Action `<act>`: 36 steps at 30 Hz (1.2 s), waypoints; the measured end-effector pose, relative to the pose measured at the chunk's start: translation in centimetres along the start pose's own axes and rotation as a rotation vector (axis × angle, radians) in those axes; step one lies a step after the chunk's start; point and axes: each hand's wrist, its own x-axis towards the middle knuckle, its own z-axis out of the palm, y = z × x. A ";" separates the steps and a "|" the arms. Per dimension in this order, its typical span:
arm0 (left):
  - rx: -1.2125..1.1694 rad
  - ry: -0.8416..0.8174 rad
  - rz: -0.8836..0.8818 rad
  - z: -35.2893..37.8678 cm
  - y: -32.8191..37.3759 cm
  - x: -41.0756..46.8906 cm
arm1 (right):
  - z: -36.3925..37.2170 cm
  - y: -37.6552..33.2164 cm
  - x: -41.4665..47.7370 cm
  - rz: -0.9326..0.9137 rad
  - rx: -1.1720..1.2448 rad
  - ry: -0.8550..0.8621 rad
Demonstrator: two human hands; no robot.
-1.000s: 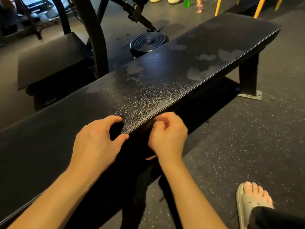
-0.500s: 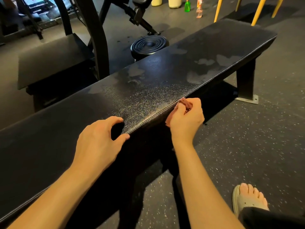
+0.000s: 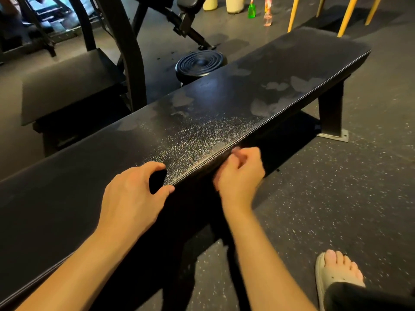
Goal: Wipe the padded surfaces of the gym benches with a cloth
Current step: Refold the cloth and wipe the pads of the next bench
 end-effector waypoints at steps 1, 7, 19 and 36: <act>0.004 0.008 -0.009 0.0 0.3 0.2 | 0.3 -0.4 -2.9 -0.058 0.014 -0.083; 0.024 0.018 -0.008 0.1 0.6 0.6 | 0.3 0.6 -2.3 -0.095 0.001 -0.161; 0.012 -0.006 0.000 -0.3 0.3 0.7 | -3.8 0.3 6.2 0.414 0.390 0.232; -0.016 0.002 0.008 -0.4 0.2 0.5 | -5.4 -1.2 3.2 0.417 0.549 0.098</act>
